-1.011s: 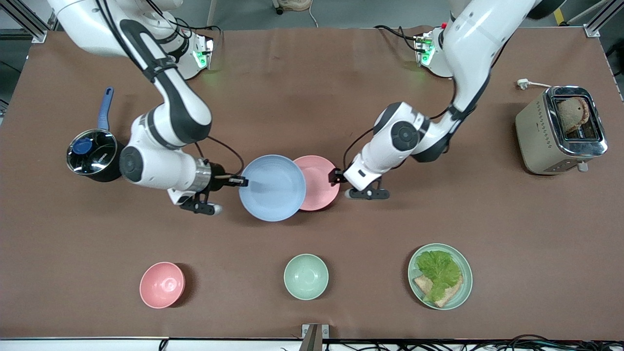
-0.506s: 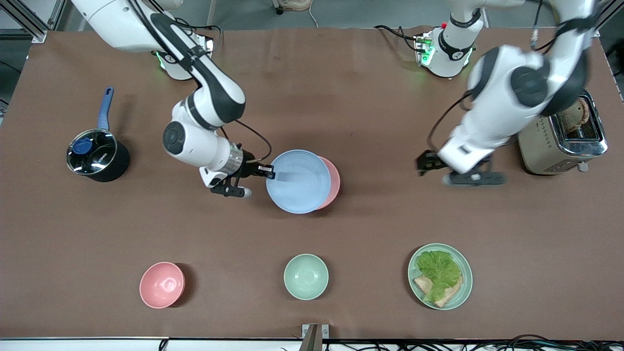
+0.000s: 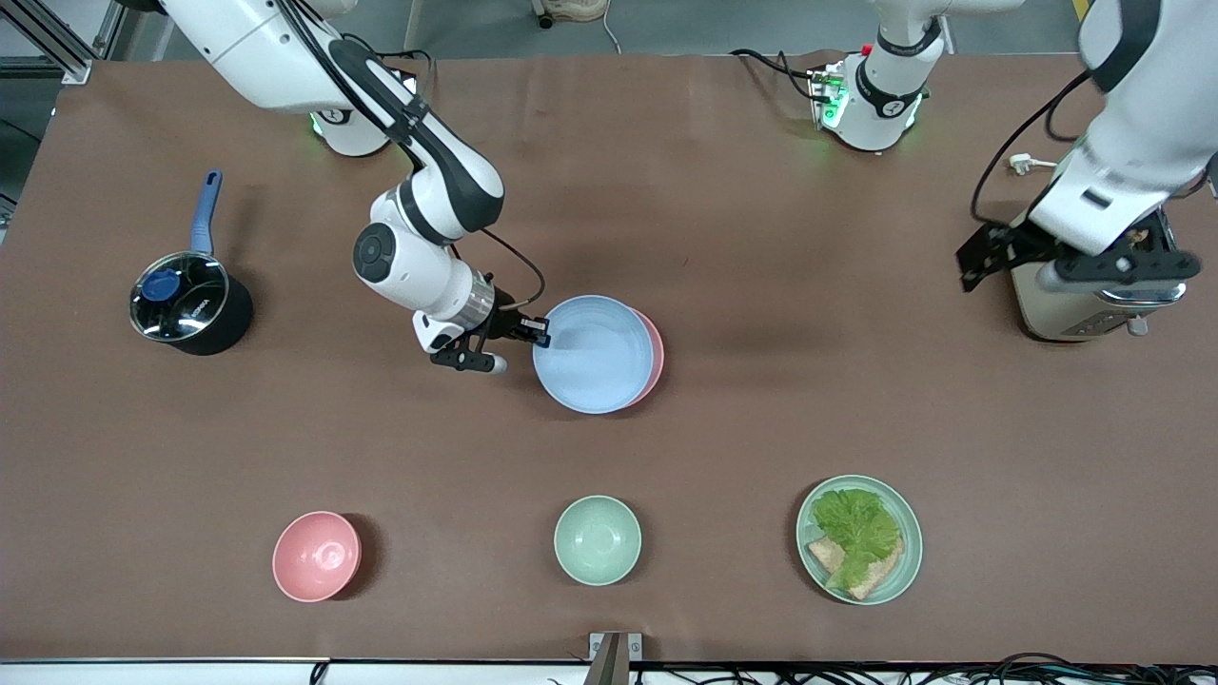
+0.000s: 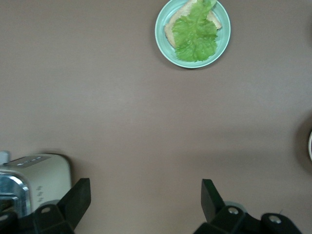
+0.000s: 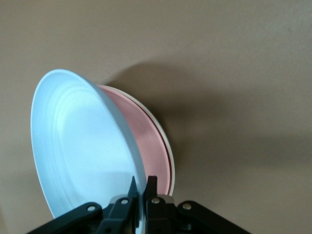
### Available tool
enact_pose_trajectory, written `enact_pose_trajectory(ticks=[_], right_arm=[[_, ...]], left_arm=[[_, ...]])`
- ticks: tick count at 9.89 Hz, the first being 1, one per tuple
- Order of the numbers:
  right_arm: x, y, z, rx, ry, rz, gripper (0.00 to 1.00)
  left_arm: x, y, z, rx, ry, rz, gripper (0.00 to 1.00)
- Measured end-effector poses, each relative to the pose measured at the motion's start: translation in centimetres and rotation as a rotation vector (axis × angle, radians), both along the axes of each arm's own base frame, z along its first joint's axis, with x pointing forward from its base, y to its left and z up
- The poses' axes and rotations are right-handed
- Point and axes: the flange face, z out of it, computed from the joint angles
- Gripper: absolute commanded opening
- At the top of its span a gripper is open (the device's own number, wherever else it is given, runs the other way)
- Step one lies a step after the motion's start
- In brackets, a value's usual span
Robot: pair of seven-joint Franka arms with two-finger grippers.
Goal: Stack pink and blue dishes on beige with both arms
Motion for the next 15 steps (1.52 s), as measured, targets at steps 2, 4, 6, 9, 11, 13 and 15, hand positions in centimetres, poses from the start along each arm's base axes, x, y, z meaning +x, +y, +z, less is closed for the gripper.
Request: enact_pose_trajectory(ticks=[2, 4, 6, 9, 11, 13, 15], right_arm=[[-0.3, 0.5, -0.5, 0.002, -0.005, 0.004, 0.03], [-0.6, 1.0, -0.5, 0.004, -0.014, 0.009, 0.34], [-0.9, 1.0, -0.8, -0.001, -0.001, -0.001, 1.00], [-0.1, 0.4, 0.3, 0.003, -0.027, -0.021, 1.00], [3.0, -3.9, 4.7, -0.051, -0.123, -0.025, 1.00], [6.9, -12.8, 9.3, -0.208, -0.158, -0.032, 1.00], [10.0, -20.5, 15.0, -0.363, -0.146, -0.048, 1.00]], left_arm=[[-1.0, 1.9, 3.6, -0.002, -0.024, -0.006, 1.00], [-1.2, 2.2, 8.9, -0.003, -0.033, 0.004, 1.00], [-0.9, 2.2, 12.9, -0.001, -0.007, 0.011, 1.00], [-1.0, 3.3, 13.5, 0.004, 0.040, 0.001, 1.00], [-0.9, 3.2, 13.3, 0.005, 0.045, -0.002, 1.00], [-0.1, 2.8, 12.9, -0.004, 0.054, -0.008, 1.00], [0.4, 2.8, 12.6, -0.036, 0.069, -0.004, 1.00]])
